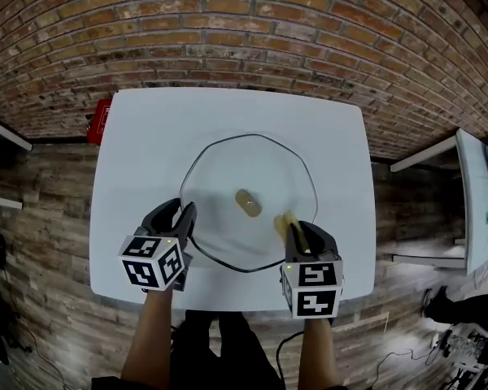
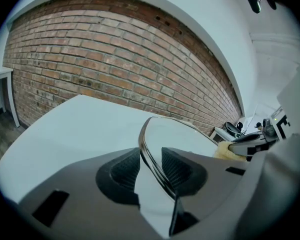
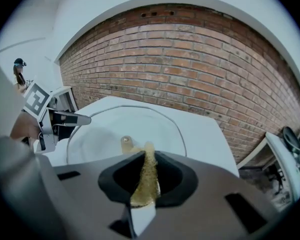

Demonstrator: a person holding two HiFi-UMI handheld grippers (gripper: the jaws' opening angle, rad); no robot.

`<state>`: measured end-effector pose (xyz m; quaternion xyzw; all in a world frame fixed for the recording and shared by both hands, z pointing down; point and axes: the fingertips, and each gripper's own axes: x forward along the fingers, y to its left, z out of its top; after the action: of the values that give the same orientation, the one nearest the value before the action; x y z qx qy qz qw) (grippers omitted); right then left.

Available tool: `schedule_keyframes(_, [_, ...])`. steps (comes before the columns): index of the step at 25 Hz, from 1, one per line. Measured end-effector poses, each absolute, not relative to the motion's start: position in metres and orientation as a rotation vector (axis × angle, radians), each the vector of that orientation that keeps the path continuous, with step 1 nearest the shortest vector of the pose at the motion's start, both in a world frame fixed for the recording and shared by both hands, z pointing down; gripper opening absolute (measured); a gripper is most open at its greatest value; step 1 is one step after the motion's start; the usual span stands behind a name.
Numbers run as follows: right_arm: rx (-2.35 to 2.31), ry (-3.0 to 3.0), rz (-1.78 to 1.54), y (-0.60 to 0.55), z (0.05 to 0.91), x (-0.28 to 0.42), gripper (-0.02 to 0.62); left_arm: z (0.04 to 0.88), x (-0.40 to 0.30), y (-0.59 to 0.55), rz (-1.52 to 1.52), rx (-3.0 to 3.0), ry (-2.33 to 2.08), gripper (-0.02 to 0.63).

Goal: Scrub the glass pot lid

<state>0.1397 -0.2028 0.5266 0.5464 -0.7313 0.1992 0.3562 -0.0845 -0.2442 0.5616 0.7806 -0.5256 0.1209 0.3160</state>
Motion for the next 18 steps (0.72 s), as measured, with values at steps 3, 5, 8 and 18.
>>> schedule_keyframes(3, [1.435,-1.911,0.507,-0.202,0.524,0.139,0.058,0.556,-0.095,-0.245,0.304,2.063,-1.422,0.123])
schedule_keyframes(5, [1.462,-1.932,0.496,-0.202,0.519,0.138,0.058,0.549,-0.105,-0.246,0.297,2.065,-1.452,0.123])
schedule_keyframes(8, [1.524,-1.979,0.467,-0.203,0.504,0.139,0.058,0.531,-0.116,-0.246,0.292,2.095,-1.496,0.123])
schedule_keyframes(18, [1.667,-2.105,0.346,-0.199,0.432,0.135,0.058,0.447,-0.114,-0.238,0.218,2.263,-1.548,0.123])
